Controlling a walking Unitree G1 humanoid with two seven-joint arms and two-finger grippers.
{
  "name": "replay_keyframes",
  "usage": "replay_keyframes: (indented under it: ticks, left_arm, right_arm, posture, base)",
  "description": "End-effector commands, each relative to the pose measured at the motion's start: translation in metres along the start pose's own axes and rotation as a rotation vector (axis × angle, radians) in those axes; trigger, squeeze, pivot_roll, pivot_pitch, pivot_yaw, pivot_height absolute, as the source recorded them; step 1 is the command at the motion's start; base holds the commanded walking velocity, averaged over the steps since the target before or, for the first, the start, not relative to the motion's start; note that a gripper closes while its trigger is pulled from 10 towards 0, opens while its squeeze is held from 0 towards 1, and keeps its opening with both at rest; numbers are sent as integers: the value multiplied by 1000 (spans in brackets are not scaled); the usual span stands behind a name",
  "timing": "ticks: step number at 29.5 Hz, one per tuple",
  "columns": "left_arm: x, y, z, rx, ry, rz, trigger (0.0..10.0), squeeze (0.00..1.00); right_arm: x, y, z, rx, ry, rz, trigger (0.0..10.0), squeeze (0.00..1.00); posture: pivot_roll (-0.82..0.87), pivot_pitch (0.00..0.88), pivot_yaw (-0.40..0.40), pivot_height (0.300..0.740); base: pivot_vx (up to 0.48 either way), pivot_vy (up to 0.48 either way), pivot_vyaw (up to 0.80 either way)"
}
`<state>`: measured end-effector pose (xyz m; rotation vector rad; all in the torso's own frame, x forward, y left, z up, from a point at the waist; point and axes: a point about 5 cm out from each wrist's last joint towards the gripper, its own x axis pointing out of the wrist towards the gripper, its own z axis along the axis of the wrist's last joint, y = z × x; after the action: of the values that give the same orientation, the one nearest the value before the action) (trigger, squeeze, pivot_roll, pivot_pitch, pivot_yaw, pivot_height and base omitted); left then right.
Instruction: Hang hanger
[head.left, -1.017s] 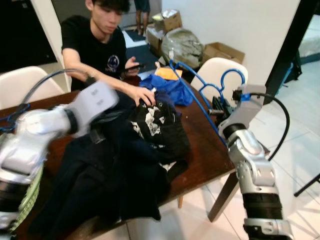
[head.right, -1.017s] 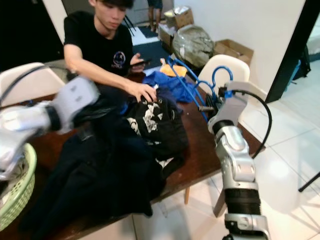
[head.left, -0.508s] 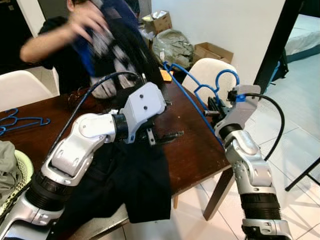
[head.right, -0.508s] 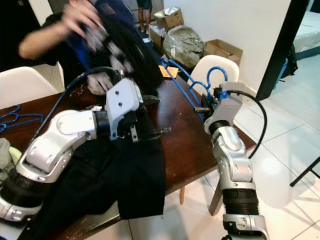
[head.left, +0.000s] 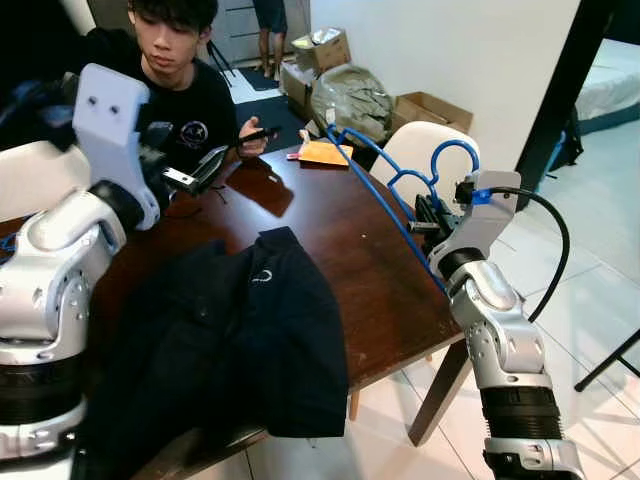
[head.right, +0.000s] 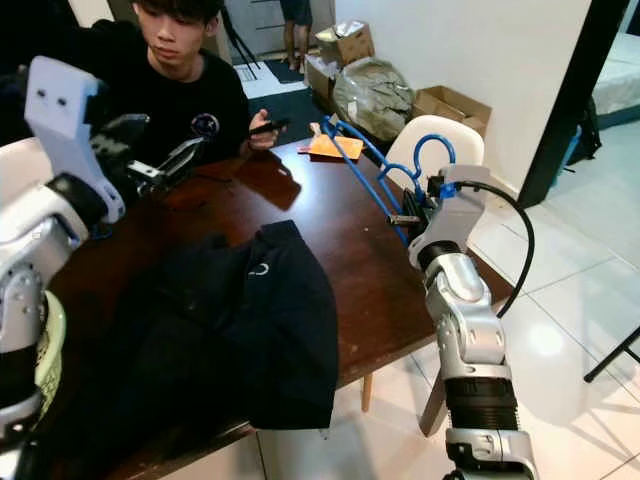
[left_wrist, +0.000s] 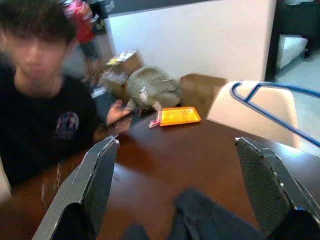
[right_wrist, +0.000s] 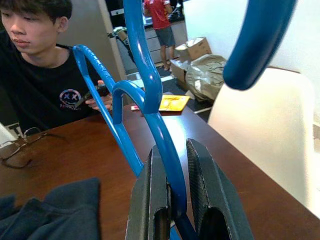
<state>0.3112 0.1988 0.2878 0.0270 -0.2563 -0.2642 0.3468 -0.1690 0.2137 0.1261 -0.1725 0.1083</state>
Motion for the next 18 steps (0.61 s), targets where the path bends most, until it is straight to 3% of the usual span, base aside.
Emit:
replay_keyframes:
  ticks: [1,2,3,4,6,9,11,15,17,18]
  left_arm:
    - [-1,-6,-13,-92,32,16,10000,0]
    - [4,-31,-37,-289,89,-29,10000,0]
    - [8,-38,-43,-356,106,-37,10000,0]
    - [8,-38,-43,-356,106,-37,10000,0]
    - [15,-45,-54,-465,149,-15,10000,0]
    - [18,-47,-59,-518,176,3,10000,0]
    - [22,-44,-72,-611,251,114,10000,0]
    - [20,-33,-78,-623,286,243,10000,0]
    - [9,-14,-77,-553,289,391,10000,0]
    - [9,-14,-77,-553,289,391,10000,0]
  right_arm:
    - [2,5,-1,0,9,22,10000,0]
    - [4,4,1,-5,9,27,10000,0]
    - [4,4,2,-6,8,28,10000,0]
    - [4,4,2,-6,8,28,10000,0]
    - [4,3,3,-9,5,27,10000,0]
    - [4,3,4,-11,5,27,10000,0]
    - [2,1,4,-16,5,21,10000,0]
    - [0,-1,4,-21,9,15,10000,0]
    - [-2,-3,0,-24,26,16,10000,0]
    - [-2,-3,0,-24,26,16,10000,0]
  posture:
    - [43,34,16,740]
    - [32,35,10,740]
    - [32,35,10,740]
    - [32,35,10,740]
    - [22,37,10,740]
    - [22,37,10,740]
    - [2,44,22,740]
    - [2,44,22,740]
    - [-2,50,25,740]
    - [-2,50,25,740]
  base:
    - [0,0,0]
    - [0,0,0]
    - [0,0,0]
    - [0,0,0]
    - [0,0,0]
    - [0,0,0]
    - [0,0,0]
    - [0,0,0]
    - [0,0,0]
    - [0,0,0]
